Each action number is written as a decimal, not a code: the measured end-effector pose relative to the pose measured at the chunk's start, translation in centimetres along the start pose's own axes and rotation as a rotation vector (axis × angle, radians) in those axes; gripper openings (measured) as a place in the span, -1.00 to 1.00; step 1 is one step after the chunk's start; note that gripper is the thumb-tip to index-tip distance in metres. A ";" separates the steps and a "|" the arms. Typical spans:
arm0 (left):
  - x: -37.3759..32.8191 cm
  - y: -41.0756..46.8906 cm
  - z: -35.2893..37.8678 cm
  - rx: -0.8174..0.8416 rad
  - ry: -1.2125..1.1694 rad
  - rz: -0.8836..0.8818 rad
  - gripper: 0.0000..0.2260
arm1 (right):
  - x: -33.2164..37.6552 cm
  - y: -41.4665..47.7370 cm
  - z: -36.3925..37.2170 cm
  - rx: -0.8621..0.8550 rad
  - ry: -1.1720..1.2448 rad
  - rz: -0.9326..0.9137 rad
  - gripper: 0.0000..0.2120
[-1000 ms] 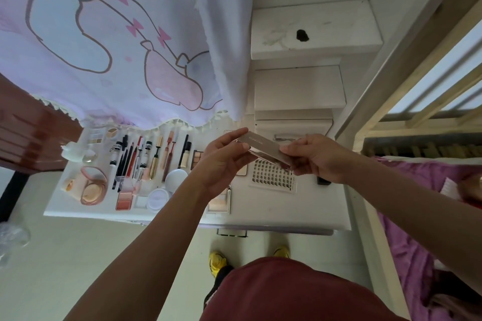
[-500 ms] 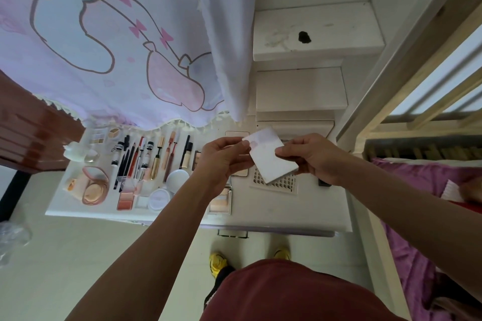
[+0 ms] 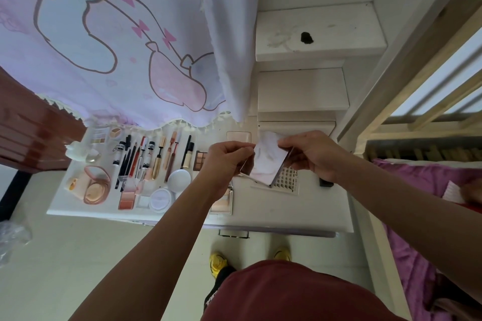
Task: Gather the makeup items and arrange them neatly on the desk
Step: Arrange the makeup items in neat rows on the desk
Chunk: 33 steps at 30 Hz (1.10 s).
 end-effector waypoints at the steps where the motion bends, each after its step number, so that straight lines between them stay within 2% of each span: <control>1: 0.1 0.0 -0.1 0.011 -0.007 0.013 -0.87 | -0.1 0.0 -0.1 -0.015 0.042 0.011 -0.83; 5: -0.3 -0.7 -0.3 0.108 0.082 0.083 -0.61 | -0.2 -0.1 -0.1 0.000 0.184 0.045 -0.86; 8: -0.6 -1.0 -0.4 0.093 0.090 0.104 -0.58 | -0.3 -0.5 0.3 0.036 0.252 0.065 -0.80; 12: -0.8 -0.9 -0.7 0.044 -0.141 0.087 -0.57 | -0.5 -1.0 1.3 0.135 0.320 0.112 -0.69; 15: -0.8 -1.0 -0.8 0.087 -0.285 0.076 -0.46 | -0.5 -1.3 2.0 0.217 0.352 0.149 -0.76; 19: -1.0 -1.3 -0.9 0.098 -0.417 0.072 -0.49 | -0.2 -1.9 2.4 0.275 0.333 0.162 -0.84; 22: -1.0 -1.2 -1.0 0.074 -0.427 0.068 -0.54 | 0.0 -1.6 1.8 0.178 0.000 0.036 -0.76; 26: -0.9 -1.3 -1.0 0.032 -0.392 0.058 -0.54 | 1.5 -1.7 0.9 -0.106 -0.666 -0.458 -0.68; 28: -0.8 -1.3 -1.0 0.013 -0.368 0.058 -0.50 | 2.2 -2.2 1.2 -0.160 -0.857 -0.672 -0.59; 30: -0.6 -1.3 -1.0 -0.007 -0.349 0.052 -0.47 | 2.4 -2.5 1.7 -0.176 -1.020 -0.806 -0.52; 33: -0.2 -1.3 -1.0 -0.038 -0.320 0.034 -0.53 | 2.6 -3.0 2.4 -0.189 -1.200 -0.991 -0.54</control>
Point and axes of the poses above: each hand's wrist, its own y-axis towards the middle knuckle, its own z-axis out of the palm, x = y × z, the point moved 5 cm from there along y, towards the middle knuckle, and after that the axes turned 3 degrees about z, right-handed, at the moved point
